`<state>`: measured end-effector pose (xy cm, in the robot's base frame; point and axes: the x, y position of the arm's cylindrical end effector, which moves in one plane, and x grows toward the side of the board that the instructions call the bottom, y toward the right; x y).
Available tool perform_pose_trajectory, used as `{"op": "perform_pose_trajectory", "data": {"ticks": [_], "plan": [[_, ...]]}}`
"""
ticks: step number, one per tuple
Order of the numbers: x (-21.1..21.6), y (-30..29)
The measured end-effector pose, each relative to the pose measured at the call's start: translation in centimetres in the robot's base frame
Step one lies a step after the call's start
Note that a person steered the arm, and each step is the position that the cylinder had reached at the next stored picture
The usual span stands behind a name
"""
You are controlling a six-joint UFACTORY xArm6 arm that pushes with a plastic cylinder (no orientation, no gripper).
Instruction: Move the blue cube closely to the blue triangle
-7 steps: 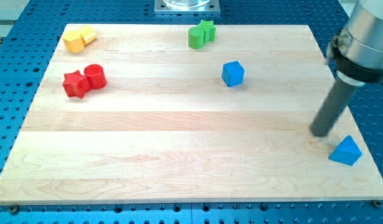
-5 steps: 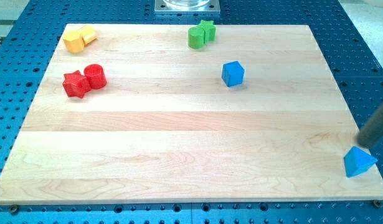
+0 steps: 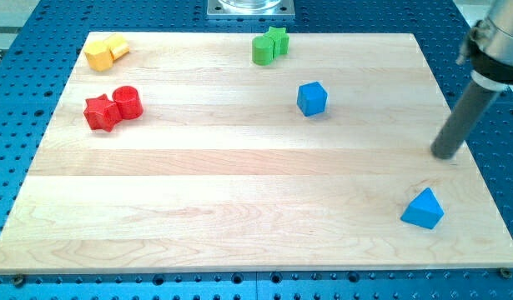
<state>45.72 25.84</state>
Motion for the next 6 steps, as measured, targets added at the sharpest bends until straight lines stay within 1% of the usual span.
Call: {"op": "perform_pose_trajectory", "data": {"ticks": [1,2,3,4,5,6], "plan": [[-2.3,0.0],[-9.8,-1.8],[-14.1,-5.6],[-14.4,-8.3],[-15.8,-12.1],[-13.7,-14.7]]}}
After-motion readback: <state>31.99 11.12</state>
